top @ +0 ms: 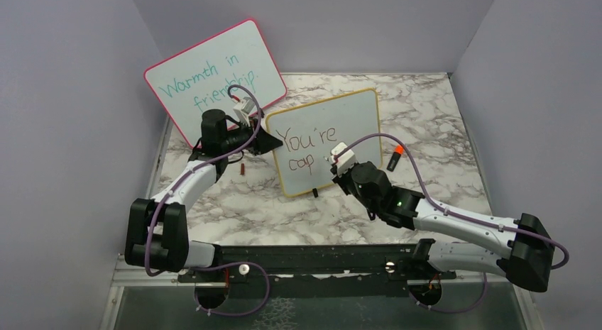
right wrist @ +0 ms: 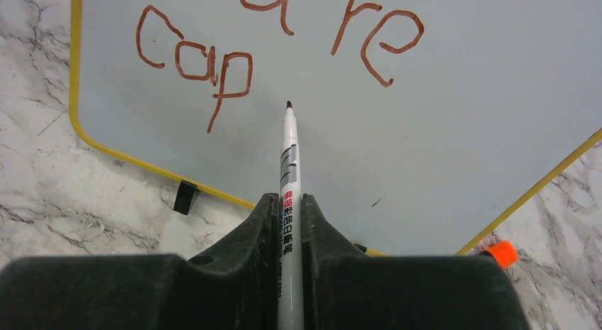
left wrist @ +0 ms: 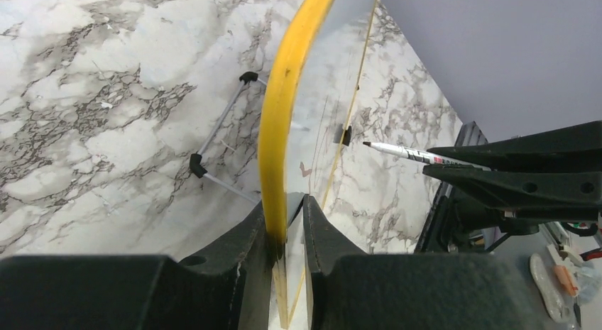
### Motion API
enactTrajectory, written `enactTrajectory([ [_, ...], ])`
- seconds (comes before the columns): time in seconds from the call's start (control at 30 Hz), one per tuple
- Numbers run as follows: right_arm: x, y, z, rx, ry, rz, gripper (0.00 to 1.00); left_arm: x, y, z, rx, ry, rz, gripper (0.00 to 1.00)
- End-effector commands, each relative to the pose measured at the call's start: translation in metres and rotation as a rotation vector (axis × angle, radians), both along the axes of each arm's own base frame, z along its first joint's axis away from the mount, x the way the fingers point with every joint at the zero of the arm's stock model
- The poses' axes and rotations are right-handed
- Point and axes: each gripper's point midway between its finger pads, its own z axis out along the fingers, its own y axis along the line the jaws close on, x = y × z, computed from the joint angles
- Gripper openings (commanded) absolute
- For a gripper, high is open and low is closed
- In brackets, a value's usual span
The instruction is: Write a sentence on the whiteboard
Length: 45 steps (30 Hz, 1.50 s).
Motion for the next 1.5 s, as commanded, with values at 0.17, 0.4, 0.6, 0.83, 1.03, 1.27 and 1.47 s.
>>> enactTrajectory([
  [0.17,0.009,0.020,0.014,0.055,-0.041,0.031,0.01,0.004,0.004,-0.016,0.054,0.016,0.023,0.19],
  [0.4,0.011,0.026,0.013,0.050,-0.040,0.043,0.01,-0.008,0.004,-0.031,0.074,0.050,0.018,0.19],
  [0.6,0.014,0.023,0.008,0.035,-0.036,0.015,0.01,-0.009,0.001,-0.030,0.077,0.045,0.016,0.19],
  [0.83,0.016,0.025,0.005,0.037,-0.030,0.002,0.01,-0.009,0.001,-0.028,0.081,0.036,0.017,0.19],
  [1.03,0.020,0.021,0.004,0.035,-0.039,-0.036,0.01,-0.009,0.001,-0.029,0.082,0.036,0.015,0.19],
  [1.27,0.025,0.021,0.000,0.026,-0.043,-0.061,0.01,-0.009,0.000,-0.029,0.079,0.042,0.011,0.19],
  [1.47,0.029,0.019,-0.003,0.019,-0.043,-0.090,0.01,-0.009,0.000,-0.030,0.078,0.045,0.007,0.19],
])
